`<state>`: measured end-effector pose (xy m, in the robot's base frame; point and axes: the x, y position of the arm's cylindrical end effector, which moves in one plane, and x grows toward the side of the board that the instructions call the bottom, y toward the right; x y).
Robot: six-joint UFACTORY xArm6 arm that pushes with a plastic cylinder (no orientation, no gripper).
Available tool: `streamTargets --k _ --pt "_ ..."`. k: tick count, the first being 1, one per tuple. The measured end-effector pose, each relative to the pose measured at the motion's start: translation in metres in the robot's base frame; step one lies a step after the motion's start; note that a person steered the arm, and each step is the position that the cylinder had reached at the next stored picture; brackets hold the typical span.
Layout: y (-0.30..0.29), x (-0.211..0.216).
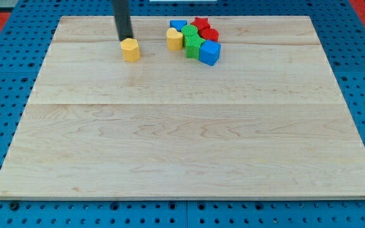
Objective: Move the blue cube bottom to the yellow hexagon
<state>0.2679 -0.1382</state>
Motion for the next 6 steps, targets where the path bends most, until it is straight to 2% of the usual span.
streamTargets --k 1,2,3,4,5,6 --pt "-0.004 0.031" --pt "0.023 0.044" --pt "0.079 0.045" --pt "0.101 0.127" --pt "0.213 0.127" --pt "0.274 0.065"
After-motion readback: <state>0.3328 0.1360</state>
